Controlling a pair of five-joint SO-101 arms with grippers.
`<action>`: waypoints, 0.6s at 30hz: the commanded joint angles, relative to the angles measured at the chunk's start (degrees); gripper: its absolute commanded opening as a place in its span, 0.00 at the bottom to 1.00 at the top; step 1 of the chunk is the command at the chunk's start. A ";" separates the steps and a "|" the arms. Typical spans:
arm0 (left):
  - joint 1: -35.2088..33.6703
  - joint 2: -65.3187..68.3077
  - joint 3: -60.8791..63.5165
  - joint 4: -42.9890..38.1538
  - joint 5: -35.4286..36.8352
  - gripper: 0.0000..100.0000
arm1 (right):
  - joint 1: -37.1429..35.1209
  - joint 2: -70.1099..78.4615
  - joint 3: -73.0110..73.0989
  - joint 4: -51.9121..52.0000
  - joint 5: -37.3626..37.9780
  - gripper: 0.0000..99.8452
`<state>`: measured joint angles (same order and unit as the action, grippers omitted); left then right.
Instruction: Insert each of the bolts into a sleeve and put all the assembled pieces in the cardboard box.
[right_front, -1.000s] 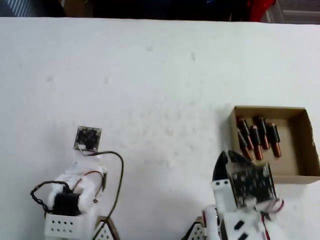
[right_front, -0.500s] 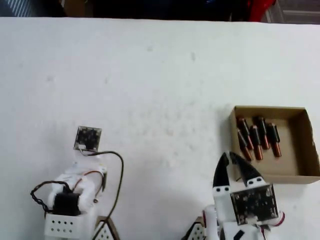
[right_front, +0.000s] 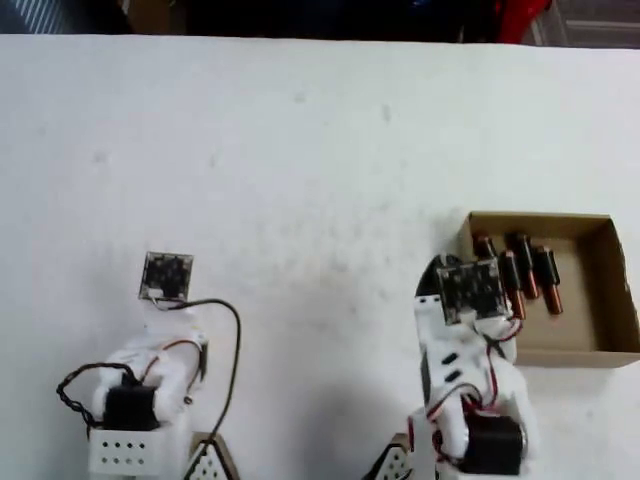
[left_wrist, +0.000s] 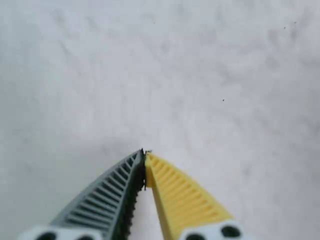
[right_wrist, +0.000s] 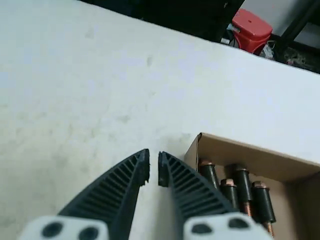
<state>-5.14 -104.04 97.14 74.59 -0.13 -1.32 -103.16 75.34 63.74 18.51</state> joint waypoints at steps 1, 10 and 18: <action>-0.40 -0.48 -0.09 -1.05 0.53 0.02 | 0.31 -0.04 4.40 -1.80 -0.35 0.02; -0.40 -0.48 -0.09 -1.05 0.53 0.02 | 0.31 -0.04 17.32 -1.98 -0.35 0.02; -0.40 -0.48 -0.09 -1.05 0.53 0.02 | 0.57 0.04 21.45 -1.63 -0.35 0.02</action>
<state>-5.14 -104.04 97.14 74.59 -0.13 -1.32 -102.81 96.18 62.95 18.51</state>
